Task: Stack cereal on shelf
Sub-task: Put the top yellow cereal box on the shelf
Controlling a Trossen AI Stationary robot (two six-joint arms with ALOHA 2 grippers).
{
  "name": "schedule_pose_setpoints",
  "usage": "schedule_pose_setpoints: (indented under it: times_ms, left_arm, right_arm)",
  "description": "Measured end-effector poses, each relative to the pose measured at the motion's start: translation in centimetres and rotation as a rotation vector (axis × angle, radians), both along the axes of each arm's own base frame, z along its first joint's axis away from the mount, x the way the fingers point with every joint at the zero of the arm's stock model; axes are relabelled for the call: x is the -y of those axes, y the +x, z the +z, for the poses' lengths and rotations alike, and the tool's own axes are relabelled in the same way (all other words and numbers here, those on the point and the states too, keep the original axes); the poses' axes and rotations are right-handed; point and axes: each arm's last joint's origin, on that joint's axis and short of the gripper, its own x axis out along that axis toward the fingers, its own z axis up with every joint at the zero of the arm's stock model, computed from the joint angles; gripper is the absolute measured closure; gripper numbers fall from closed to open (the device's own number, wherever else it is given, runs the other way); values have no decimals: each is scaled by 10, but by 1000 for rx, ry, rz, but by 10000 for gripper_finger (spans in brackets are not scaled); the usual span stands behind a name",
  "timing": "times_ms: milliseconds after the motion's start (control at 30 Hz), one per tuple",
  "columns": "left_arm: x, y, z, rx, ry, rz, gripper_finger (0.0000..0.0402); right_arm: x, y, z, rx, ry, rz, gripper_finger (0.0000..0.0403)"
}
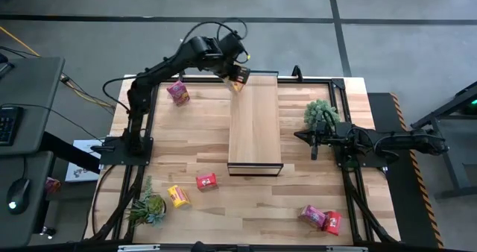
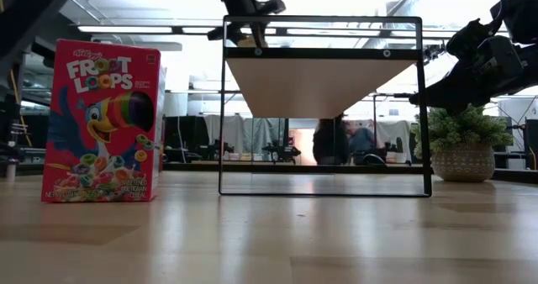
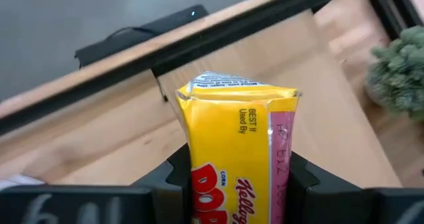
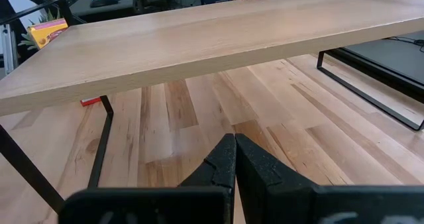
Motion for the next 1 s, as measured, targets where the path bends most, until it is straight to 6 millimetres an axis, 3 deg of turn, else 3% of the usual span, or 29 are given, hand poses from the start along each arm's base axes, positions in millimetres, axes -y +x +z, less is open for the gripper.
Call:
schedule_pose_setpoints:
  times_ms: [167,533,1000]
  left_arm:
    - [3,9,-9,-24,-3,-12,287]
    - [0,6,-9,-50,37,38,281]
    - [-1,9,-8,-20,42,44,201]
  right_arm:
    - [0,0,0,0,0,0,402]
    - [0,0,0,-1,0,0,402]
    - [0,0,0,-1,0,0,402]
